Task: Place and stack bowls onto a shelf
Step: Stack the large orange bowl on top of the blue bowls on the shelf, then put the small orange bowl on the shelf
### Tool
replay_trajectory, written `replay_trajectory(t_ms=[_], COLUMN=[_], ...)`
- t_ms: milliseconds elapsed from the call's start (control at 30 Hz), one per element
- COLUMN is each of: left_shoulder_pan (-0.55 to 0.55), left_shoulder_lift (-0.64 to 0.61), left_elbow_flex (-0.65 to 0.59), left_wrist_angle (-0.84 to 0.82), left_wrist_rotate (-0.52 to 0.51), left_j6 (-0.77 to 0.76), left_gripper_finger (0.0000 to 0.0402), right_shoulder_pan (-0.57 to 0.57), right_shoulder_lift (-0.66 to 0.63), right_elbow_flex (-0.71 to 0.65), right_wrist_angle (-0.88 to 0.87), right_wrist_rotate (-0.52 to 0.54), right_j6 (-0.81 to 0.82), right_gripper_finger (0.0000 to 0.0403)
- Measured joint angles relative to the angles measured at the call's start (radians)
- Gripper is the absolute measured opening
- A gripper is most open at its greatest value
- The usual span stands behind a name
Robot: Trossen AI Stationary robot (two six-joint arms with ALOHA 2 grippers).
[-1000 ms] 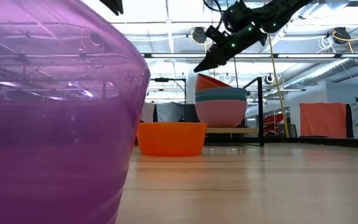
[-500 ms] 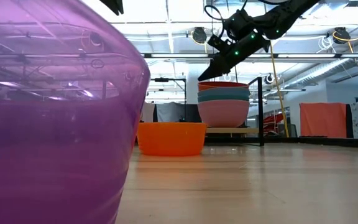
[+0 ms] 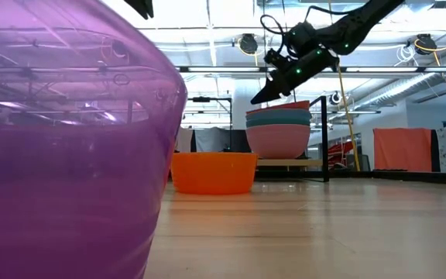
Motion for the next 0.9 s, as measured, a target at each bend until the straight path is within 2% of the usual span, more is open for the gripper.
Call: replay_trajectory(t_ms=[167,267,367,500,667,900], left_shoulder_pan=[0.000,-0.013,-0.041,-0.086,-0.179,-0.364], left_shoulder_lift=[0.000,-0.001,0.000,-0.003,-0.002,-0.002], left_elbow_flex=[0.000,-0.015,-0.039,-0.088,-0.203,-0.431], left_wrist_angle=[-0.038,-0.068,-0.072,-0.071,-0.068,-0.063], left_wrist_rotate=[0.000,0.001,0.058,0.142,0.210,0.256], left_j6=[0.025,0.057,0.099,0.137,0.141,0.104], left_gripper_finger=[0.0088,0.0088,0.0088,0.0088,0.0088,0.0088], right_shoulder_pan=[0.015,0.043,0.083,0.160,0.239,0.328], right_shoulder_lift=[-0.045,-0.122,-0.228,-0.386,-0.540,-0.646], right_elbow_flex=[0.000,0.000,0.000,0.001,0.002,0.002], right_wrist_angle=[-0.011,-0.065,-0.188,-0.348,-0.562,-0.777], right_wrist_rotate=[0.002,0.002,0.008,0.127,0.237,0.243], right_j6=[-0.022,-0.041,-0.114,-0.157,-0.129,-0.068], right_gripper_finger=[0.0125,0.0125,0.0125,0.0125,0.0125,0.0125])
